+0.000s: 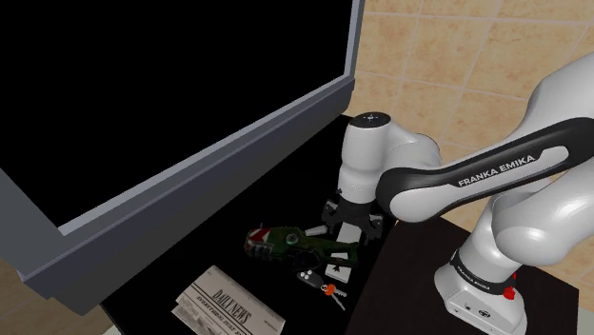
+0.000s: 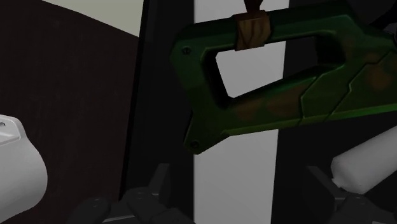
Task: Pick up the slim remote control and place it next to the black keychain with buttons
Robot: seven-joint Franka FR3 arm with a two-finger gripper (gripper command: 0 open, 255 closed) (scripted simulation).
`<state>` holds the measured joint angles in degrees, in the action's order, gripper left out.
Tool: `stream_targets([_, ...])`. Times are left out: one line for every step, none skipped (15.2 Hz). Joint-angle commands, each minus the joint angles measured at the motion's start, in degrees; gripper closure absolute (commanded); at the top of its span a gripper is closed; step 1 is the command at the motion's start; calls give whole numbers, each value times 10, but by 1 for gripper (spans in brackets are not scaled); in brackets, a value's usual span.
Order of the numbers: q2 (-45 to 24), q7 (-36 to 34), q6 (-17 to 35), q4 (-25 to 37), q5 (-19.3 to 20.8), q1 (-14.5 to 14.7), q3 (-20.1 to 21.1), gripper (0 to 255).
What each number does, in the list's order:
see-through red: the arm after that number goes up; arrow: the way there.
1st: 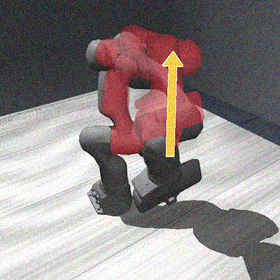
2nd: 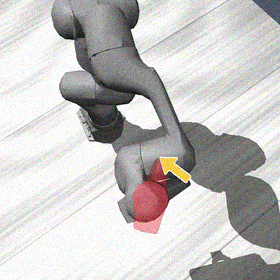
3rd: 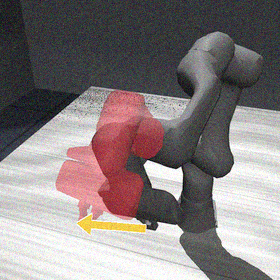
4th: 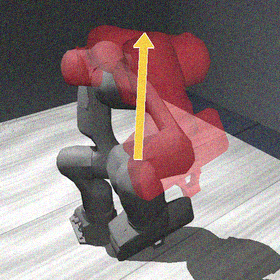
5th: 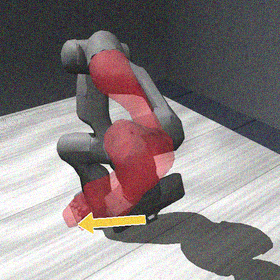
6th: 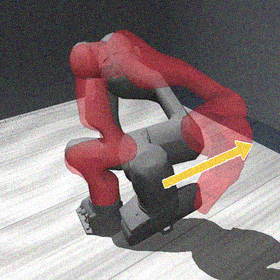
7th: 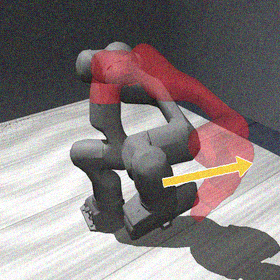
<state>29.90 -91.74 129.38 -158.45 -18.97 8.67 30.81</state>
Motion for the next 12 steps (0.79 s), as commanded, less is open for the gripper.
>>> stream_targets([16, 1, -26, 10, 2, 1, -7, 0])
stream_targets([29, 2, -50, 22, 5, 2, -14, 0])
stream_targets([42, 2, -75, 34, 8, 2, -20, 0])
stream_targets([51, 2, -93, 44, 11, 3, -25, 0])
stream_targets([51, 2, -93, 44, 11, 3, -25, 0])
stream_targets([51, 2, -93, 44, 11, 3, -26, 0])
stream_targets([51, 2, -93, 44, 11, 3, -26, 0])
stream_targets([51, 2, -93, 44, 11, 3, -26, 0])
stream_targets([51, 2, -93, 44, 11, 3, -26, 0])
stream_targets([51, 2, -93, 44, 11, 3, -26, 0])
stream_targets([51, 2, -93, 44, 11, 3, -26, 0])
stream_targets([51, 2, -93, 44, 11, 3, -26, 0])
